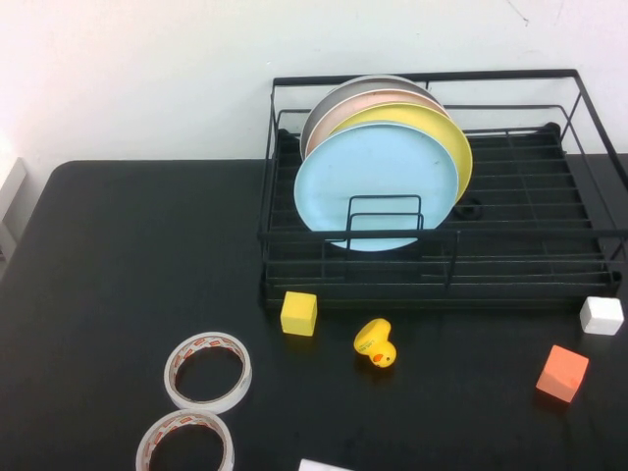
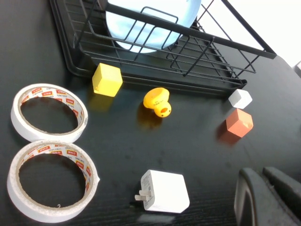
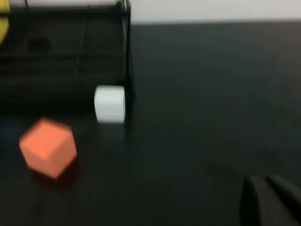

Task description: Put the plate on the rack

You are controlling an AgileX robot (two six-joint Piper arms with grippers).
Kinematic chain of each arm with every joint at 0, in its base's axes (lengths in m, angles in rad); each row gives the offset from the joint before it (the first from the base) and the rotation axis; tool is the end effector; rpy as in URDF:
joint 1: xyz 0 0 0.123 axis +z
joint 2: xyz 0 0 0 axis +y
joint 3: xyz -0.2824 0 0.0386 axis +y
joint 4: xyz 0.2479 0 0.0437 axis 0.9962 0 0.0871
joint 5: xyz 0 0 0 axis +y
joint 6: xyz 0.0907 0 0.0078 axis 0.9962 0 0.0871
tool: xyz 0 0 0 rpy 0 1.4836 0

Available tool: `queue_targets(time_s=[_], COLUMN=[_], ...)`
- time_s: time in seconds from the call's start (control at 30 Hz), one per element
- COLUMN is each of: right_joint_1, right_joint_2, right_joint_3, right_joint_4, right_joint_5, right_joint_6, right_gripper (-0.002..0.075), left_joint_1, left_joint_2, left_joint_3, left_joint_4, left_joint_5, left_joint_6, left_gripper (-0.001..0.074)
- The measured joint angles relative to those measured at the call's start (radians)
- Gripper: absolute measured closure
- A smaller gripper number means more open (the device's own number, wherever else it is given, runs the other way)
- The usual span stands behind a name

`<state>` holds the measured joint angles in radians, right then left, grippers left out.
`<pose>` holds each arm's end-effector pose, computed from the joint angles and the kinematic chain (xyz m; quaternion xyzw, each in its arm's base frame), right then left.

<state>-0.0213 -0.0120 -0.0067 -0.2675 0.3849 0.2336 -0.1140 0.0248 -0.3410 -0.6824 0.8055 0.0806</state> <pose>0.0513 -0.0102 0.1826 0.0326 0.7937 -0.0505 0.6053 0.0138 -0.0433 0.2650 0.0164 0.7881 -0.3378 0.5143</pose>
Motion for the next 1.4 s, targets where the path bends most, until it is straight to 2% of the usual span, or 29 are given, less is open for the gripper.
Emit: queue_targets(time_s=[1.3, 1.4], right_joint_1=[0.000, 0.000], right_joint_2=[0.000, 0.000], right_joint_3=[0.021, 0.021], right_joint_4=[-0.002, -0.002], right_joint_5=[-0.024, -0.024], right_joint_6=[0.002, 0.002], right_gripper=[0.0728, 0.0728], left_joint_1=[0.000, 0.008], left_joint_2=[-0.001, -0.024], left_joint_3=[0.000, 0.000], left_joint_4=[0.001, 0.071], left_joint_5=[0.004, -0.011], left_joint_6=[0.000, -0.107], left_gripper=[0.0736, 0.0736])
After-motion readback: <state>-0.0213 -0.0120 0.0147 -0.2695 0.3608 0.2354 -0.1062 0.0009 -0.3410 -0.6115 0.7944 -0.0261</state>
